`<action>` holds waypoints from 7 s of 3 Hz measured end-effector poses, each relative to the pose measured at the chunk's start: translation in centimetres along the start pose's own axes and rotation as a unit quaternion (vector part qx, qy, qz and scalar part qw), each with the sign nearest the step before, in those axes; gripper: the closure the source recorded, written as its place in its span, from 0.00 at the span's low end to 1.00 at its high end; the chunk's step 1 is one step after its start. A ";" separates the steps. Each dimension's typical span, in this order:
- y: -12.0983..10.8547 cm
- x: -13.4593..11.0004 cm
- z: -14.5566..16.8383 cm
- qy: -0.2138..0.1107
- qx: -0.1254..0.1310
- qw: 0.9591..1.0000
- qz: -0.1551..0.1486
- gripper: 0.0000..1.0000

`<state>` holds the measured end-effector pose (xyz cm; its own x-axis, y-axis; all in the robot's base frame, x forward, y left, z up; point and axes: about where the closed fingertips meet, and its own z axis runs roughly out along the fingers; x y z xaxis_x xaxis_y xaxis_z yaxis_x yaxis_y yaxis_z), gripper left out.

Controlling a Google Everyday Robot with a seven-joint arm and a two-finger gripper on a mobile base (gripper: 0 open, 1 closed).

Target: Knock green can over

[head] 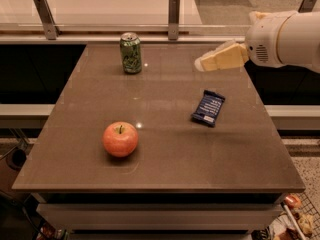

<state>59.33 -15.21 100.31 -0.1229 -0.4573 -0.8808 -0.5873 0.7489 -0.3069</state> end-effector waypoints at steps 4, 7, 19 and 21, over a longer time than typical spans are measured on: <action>0.2 0.3 9.8 -0.039 -0.006 0.999 0.019 0.00; 3.1 0.3 16.0 -0.065 -0.063 0.995 0.047 0.00; 9.8 -3.1 29.7 -0.153 -0.125 0.973 0.116 0.62; 10.2 -3.3 29.9 -0.153 -0.129 0.973 0.116 1.00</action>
Offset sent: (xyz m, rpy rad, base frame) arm 0.0760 0.0456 -0.0450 0.0287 -0.0068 0.0083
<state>77.66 8.30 89.31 -0.0546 -0.0969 -0.9938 -0.7581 0.6517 -0.0219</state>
